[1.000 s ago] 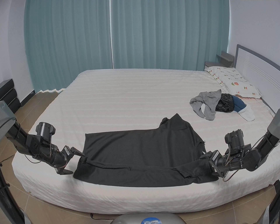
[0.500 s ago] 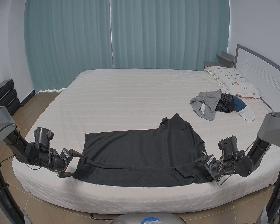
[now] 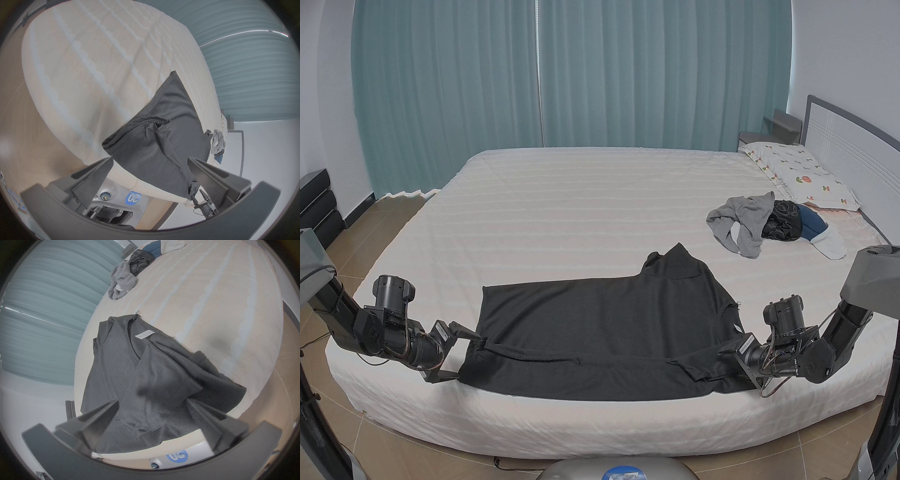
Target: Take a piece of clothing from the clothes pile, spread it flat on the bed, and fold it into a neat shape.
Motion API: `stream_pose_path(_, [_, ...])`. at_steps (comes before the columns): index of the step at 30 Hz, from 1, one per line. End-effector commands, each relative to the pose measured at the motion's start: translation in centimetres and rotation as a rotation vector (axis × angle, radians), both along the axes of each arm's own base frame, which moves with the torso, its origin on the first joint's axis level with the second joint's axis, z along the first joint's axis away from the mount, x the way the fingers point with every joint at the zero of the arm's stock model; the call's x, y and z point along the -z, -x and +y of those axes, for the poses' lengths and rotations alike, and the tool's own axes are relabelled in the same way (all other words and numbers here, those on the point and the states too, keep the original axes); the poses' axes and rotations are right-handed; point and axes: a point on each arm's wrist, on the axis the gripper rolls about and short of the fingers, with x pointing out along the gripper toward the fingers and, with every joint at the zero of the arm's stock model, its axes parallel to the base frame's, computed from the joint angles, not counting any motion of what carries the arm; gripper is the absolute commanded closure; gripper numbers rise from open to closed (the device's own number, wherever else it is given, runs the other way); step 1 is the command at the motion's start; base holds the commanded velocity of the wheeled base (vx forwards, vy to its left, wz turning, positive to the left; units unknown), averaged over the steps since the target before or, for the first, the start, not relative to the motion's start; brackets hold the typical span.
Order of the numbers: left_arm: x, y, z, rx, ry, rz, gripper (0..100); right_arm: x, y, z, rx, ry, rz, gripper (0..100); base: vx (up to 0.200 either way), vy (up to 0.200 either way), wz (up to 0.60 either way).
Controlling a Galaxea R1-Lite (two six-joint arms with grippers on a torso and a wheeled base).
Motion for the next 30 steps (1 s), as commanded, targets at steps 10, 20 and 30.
stream_pose_path(10, [0.1,0.1,0.0,0.002,-0.001,0.003,0,-1.1,0.8,-0.4,0.008,-0.005,-0.019,100,0.0,0.0,0.0])
stream_pose_path(20, [0.2,0.1,0.0,0.002,-0.002,-0.001,0,-1.4,1.7,-0.5,-0.003,0.0,-0.005,100,0.0,0.0,0.0])
stream_pose_path(30, [0.3,0.0,-0.1,0.002,-0.006,-0.001,0,-0.6,2.0,-0.2,-0.017,0.004,0.024,0,0.0,0.0,0.0])
